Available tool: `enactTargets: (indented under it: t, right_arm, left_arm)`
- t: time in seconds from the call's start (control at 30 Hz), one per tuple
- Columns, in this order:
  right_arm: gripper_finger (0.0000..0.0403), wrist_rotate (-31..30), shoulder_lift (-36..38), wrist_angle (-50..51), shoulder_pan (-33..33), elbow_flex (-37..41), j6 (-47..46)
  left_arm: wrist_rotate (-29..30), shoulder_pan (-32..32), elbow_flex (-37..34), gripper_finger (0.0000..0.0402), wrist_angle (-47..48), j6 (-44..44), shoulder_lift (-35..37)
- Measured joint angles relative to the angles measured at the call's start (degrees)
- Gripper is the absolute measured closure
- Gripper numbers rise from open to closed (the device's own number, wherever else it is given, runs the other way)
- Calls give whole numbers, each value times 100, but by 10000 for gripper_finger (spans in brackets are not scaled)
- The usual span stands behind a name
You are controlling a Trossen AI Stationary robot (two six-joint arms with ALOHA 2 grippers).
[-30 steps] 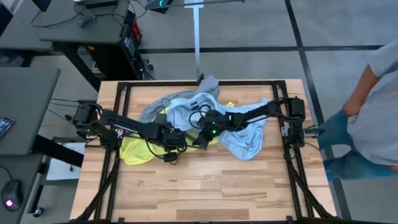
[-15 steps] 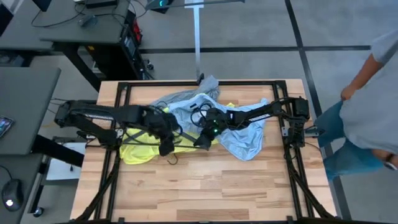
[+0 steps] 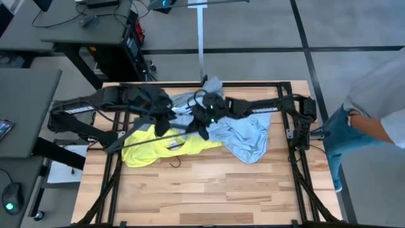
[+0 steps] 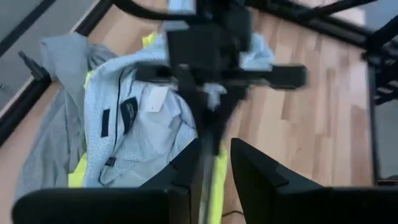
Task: Hang clothes
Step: Hang the blue shirt on the black hanger
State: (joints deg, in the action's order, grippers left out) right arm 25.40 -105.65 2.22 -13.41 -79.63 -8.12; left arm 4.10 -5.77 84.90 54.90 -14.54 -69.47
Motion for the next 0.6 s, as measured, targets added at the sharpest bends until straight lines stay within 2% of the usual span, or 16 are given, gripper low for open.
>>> enactTargets:
  t: [0.17,0.27,0.37,0.5,0.6]
  right_arm:
    - [373,-71,450,1571,-487,-691,892]
    - [373,-761,772,2081,-871,-955,1034]
    - [373,-1051,1076,2608,-1293,-991,1032]
    - [373,-755,1484,3222,-1699,-999,1067]
    - [373,-781,1829,3751,-1969,-1001,1189]
  left_arm:
    - [-47,-139,269,336,281,-49,70]
    - [-150,-316,287,336,489,-33,80]
    - [-167,-480,272,336,644,122,85]
    - [-140,-835,272,336,692,374,85]
    - [-129,-1123,272,331,824,422,85]
